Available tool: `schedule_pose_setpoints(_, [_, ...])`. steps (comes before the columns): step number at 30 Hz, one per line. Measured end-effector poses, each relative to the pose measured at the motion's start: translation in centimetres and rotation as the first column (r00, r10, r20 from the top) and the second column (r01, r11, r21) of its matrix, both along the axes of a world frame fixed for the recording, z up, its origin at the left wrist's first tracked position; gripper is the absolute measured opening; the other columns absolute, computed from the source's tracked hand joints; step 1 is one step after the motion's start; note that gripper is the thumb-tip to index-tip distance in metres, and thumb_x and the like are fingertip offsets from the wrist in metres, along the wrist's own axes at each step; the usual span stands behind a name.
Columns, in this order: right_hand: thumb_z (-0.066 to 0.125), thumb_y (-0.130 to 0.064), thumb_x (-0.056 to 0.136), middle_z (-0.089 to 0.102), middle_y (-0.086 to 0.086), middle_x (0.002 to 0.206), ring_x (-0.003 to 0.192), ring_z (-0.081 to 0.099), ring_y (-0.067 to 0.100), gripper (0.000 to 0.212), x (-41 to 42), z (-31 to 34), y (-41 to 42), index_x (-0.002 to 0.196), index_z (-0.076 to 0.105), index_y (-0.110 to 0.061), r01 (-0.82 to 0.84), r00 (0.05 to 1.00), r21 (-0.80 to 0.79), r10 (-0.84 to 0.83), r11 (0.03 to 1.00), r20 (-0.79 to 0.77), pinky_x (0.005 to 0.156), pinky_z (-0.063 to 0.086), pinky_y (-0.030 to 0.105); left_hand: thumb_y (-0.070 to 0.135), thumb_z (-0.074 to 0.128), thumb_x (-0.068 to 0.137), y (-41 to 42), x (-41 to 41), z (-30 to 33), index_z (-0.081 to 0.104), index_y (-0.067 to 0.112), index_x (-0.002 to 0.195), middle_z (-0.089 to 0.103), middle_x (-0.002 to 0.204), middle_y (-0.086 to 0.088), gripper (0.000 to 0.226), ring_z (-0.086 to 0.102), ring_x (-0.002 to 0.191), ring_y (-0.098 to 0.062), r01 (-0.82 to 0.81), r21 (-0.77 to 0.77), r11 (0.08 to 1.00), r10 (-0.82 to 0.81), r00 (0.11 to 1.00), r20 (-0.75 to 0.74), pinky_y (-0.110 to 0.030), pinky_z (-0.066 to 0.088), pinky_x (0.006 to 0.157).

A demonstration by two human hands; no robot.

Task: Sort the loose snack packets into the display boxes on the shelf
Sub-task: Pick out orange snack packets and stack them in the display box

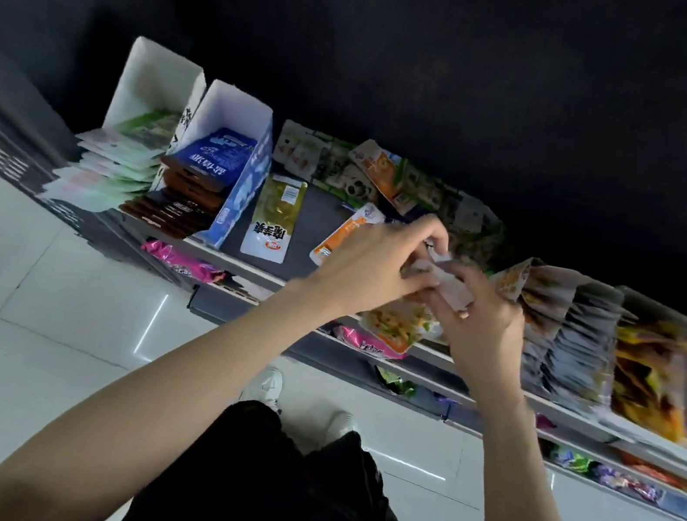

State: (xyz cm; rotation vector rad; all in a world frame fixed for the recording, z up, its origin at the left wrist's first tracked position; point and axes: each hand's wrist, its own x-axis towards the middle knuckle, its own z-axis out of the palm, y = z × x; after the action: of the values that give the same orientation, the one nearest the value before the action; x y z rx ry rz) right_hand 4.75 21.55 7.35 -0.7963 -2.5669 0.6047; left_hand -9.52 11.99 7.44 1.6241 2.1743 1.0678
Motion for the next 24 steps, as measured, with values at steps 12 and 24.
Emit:
schedule_pose_setpoints(12, [0.066, -0.010, 0.087, 0.061, 0.006, 0.076, 0.057, 0.054, 0.022, 0.020, 16.1, 4.2, 10.1, 0.105, 0.063, 0.000, 0.431, 0.895, 0.026, -0.423, 0.902, -0.138, 0.046, 0.040, 0.026, 0.025, 0.059, 0.091, 12.2, 11.1, -3.3, 0.057, 0.020, 0.119, 0.060, 0.117, 0.004, 0.028, 0.055, 0.106, -0.010, -0.055, -0.063, 0.997, 0.061, 0.993, 0.097, -0.022, 0.044, 0.086])
schedule_pose_setpoints(24, [0.053, -0.009, 0.090, 0.071, -0.003, 0.089, 0.066, 0.065, 0.013, 0.019, 11.0, -0.2, 19.2, 0.102, 0.066, -0.016, -0.004, 0.994, 0.208, 0.027, 0.978, -0.106, 0.056, 0.054, 0.033, 0.046, 0.052, 0.091, 15.6, 12.3, -7.0, 0.058, 0.028, 0.123, 0.060, 0.122, 0.006, 0.037, 0.053, 0.111, -0.011, -0.068, -0.296, 0.953, -0.018, 0.960, -0.280, -0.021, 0.045, 0.079])
